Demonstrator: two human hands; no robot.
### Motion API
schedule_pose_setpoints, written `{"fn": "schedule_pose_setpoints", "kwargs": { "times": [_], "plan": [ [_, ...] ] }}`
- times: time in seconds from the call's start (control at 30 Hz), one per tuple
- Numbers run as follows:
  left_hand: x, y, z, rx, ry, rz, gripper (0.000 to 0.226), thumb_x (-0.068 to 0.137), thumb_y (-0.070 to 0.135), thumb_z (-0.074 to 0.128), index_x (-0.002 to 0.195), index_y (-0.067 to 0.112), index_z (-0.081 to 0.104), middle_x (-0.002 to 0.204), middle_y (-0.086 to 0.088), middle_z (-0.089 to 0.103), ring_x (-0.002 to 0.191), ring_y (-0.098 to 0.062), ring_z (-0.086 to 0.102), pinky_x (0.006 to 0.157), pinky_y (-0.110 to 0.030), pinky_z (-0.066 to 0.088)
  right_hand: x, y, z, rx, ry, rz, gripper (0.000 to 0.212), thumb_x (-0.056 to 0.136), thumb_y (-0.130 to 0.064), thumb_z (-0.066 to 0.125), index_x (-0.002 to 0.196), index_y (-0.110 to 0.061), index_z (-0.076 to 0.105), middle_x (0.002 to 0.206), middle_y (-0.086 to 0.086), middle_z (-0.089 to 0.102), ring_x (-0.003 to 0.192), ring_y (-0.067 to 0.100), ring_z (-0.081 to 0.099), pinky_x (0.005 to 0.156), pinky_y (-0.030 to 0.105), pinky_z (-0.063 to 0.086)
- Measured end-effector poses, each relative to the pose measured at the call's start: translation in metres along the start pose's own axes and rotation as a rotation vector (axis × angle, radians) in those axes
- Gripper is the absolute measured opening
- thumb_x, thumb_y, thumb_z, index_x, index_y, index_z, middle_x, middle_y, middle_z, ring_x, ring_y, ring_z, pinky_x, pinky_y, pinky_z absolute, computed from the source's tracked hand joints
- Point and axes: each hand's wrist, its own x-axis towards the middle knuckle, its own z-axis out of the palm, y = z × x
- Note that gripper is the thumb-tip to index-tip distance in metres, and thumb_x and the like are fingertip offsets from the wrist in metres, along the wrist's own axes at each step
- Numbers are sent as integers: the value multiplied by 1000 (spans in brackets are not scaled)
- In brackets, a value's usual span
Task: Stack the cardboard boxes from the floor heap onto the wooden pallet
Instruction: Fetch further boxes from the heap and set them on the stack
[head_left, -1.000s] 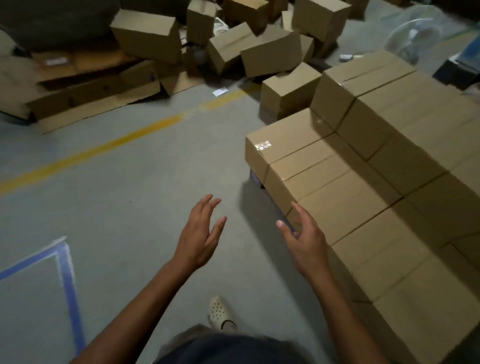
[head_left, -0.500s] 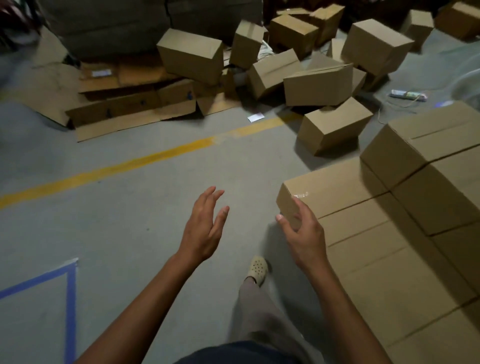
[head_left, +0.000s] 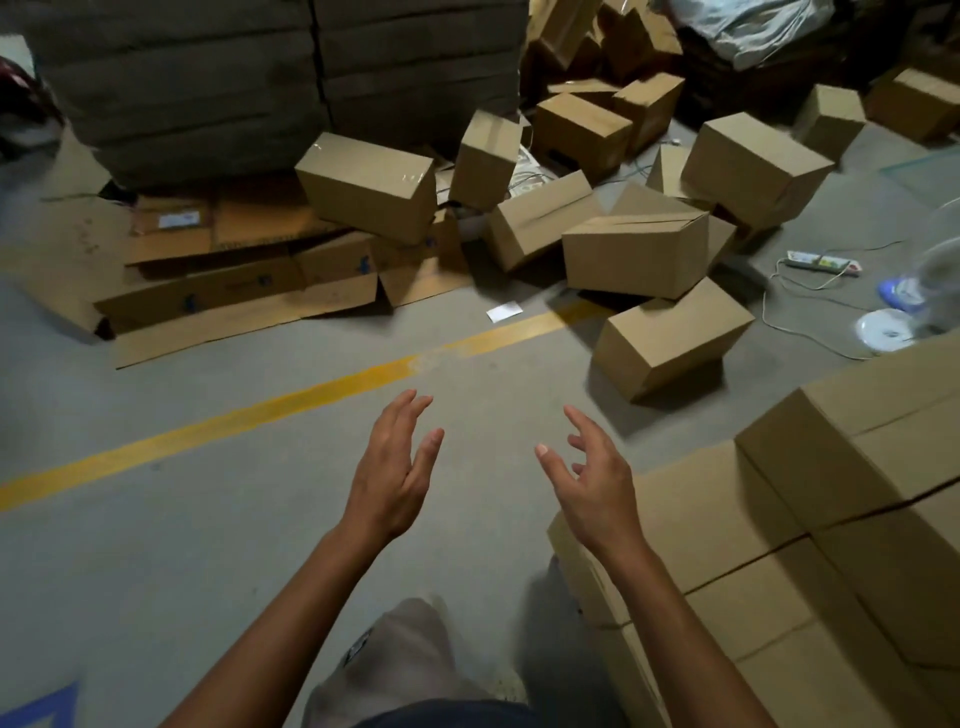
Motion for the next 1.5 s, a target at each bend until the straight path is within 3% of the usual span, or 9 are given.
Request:
{"fn": "schedule_pose_setpoints", "kwargs": {
  "times": [0.47,0.67,0.87,1.03,1.13,1.27,1.37,1.43,1.5],
  "plan": [
    [335,-58,43,-15,-221,133,64,96,62,29,146,25,44,155,0,39,144,-14,34,116,-38,33,304,-29,28,-13,123,150,59,97,-40,60,151,-29,37,154,-2,42,135,16,46,105,42,48],
    [468,-46,66,-18,-275,179,62,98,58,31,146,22,44,155,-2,40,143,-16,35,112,-28,27,411,-30,15,-13,192,236,60,96,-42,60,151,-30,38,151,-1,45,132,16,49,103,47,50],
    [592,-23,128,-15,-320,172,60,98,54,34,149,23,41,157,-1,37,144,-17,34,112,-34,32,522,-1,-21,-16,281,287,58,96,-33,64,149,-23,43,148,2,49,132,18,49,106,47,47],
    [702,7,204,6,-365,205,63,97,56,34,151,24,37,160,-2,33,146,-17,31,114,-37,33,629,45,-71,-15,339,327,56,95,-34,64,147,-24,45,144,1,52,118,10,51,100,42,51],
    [764,34,252,-38,-386,182,63,98,54,35,150,20,40,155,0,38,143,-15,34,114,-38,34,692,70,-112,-19,364,366,55,96,-33,64,147,-21,46,145,1,53,116,11,54,94,33,48],
    [839,76,318,-373,-392,-139,43,103,41,47,141,21,49,135,9,50,120,-6,50,98,-27,36,771,99,-169,-43,397,414,52,97,-33,62,145,-21,47,144,2,54,113,11,55,88,26,40],
    [890,98,366,-593,-349,-419,21,105,36,46,124,27,51,127,3,54,100,3,51,92,-32,39,823,123,-202,-52,415,461,52,97,-33,61,145,-20,47,145,4,53,120,18,57,91,30,44],
    [921,105,399,-655,-339,-535,18,105,37,45,118,26,52,126,-1,55,99,-1,53,93,-36,41,855,142,-218,-63,418,488,51,97,-33,61,145,-20,48,144,4,54,119,20,58,94,35,47],
    [951,109,435,-701,-343,-651,21,106,38,44,119,24,52,127,-2,54,111,-14,55,94,-39,42,888,163,-231,-82,408,515,51,97,-33,61,145,-20,49,144,4,55,118,20,58,96,37,49]
  ]
}}
